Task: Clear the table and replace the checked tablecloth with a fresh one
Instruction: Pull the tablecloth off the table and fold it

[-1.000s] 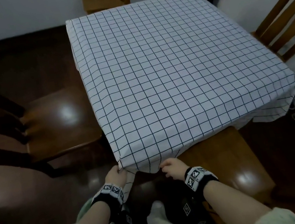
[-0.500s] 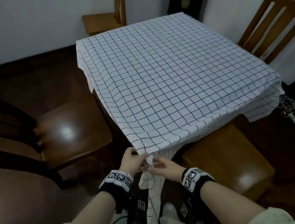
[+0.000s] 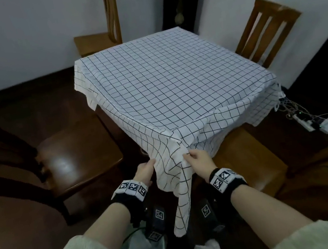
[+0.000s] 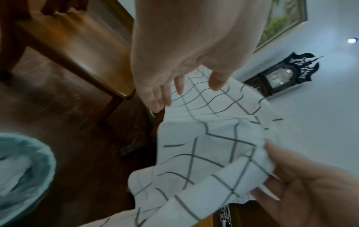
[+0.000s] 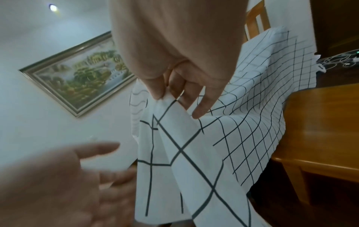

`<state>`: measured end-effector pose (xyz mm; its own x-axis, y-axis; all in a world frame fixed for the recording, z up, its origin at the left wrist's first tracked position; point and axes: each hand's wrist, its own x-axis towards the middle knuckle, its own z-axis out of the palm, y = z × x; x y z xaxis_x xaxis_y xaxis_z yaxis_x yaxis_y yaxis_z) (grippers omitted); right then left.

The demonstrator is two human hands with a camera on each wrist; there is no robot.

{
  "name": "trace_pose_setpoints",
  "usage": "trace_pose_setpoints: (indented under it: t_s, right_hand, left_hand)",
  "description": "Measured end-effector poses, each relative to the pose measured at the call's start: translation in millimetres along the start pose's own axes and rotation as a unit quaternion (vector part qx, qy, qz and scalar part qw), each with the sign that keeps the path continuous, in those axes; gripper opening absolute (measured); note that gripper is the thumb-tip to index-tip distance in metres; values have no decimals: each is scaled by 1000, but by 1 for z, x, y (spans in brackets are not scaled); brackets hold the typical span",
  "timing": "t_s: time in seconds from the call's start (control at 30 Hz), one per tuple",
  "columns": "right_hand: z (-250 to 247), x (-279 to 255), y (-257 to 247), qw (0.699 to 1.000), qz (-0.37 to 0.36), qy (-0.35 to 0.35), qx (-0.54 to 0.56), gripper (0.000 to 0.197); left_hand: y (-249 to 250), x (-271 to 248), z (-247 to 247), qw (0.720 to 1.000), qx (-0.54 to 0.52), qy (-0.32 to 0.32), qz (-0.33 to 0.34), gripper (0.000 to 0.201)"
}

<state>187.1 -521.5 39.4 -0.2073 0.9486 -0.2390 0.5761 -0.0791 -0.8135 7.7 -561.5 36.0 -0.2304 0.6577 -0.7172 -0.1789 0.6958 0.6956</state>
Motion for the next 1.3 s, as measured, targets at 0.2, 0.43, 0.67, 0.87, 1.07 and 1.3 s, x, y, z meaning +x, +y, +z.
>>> trace_pose_setpoints:
  t_s: [0.2,0.43,0.67,0.87,1.07,1.3]
  right_hand:
    - [-25,-9,-7,999,-11,-2,43,32]
    - [-39,-13,2,998,59,-21,-22,41]
    - [-27,-61,-6,995,-37,-41,-82,80]
    - [-31,-75,-2,995,-55,-66,-56,108]
    - [-56,-78,-3,997,-34,10,-62,56]
    - [-83,-84,0,995,-41,59,-75,28]
  left_hand:
    - [-29,-20,29,981,-8,-166,-102,69]
    - [-41,-28,38,985,-111,38,127,35]
    - [-19,-58,52,987,-90,15,131,12]
    - [13,-85,79,981,-99,-66,155,25]
    - [30,-98,93,978,-45,-116,168,11]
    - [22,-87,83,972,15,50,229,71]
